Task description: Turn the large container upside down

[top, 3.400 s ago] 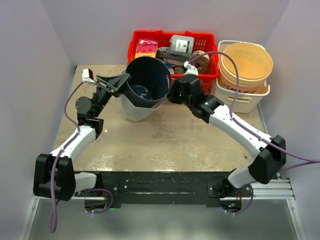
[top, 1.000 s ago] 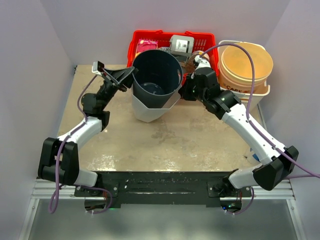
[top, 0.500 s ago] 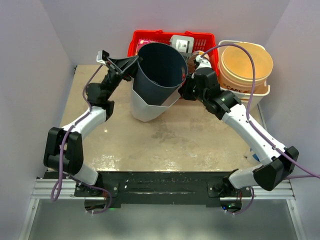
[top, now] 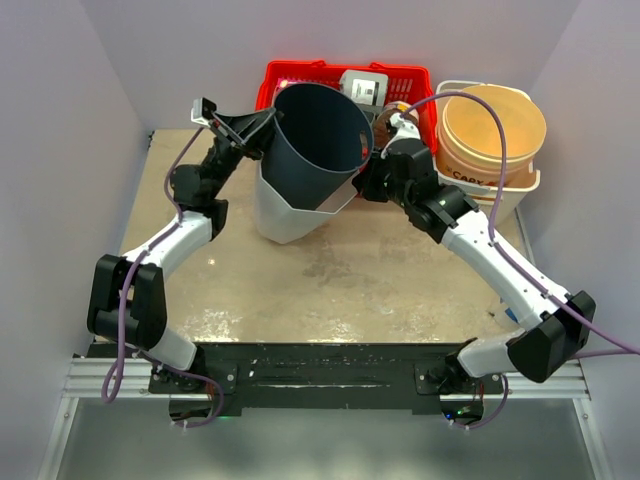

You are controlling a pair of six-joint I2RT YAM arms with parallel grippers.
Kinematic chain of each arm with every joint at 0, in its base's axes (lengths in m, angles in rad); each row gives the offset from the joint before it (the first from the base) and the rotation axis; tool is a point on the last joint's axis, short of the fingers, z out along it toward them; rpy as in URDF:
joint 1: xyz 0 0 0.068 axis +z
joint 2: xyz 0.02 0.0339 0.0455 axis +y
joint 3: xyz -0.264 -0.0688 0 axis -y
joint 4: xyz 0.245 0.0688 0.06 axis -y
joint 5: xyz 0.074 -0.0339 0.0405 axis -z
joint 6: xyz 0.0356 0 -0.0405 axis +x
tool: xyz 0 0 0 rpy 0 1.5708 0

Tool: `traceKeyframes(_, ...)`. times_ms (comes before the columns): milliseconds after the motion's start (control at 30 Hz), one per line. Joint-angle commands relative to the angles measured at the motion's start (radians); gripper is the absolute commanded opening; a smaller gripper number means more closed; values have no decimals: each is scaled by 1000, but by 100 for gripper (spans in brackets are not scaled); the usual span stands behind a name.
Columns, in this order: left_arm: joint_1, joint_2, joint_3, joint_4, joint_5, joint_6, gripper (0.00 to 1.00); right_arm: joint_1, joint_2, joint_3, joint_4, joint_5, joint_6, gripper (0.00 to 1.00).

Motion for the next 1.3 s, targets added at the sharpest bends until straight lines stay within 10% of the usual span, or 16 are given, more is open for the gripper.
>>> traceKeyframes(0, 35, -27, 10, 650, -122, 30, 0, -2, -83, -47, 130, -36, -6, 0)
traceKeyframes(1267, 43, 55, 286, 639, -152, 33, 0, 16, 41, 106, -84, 160, -121, 0)
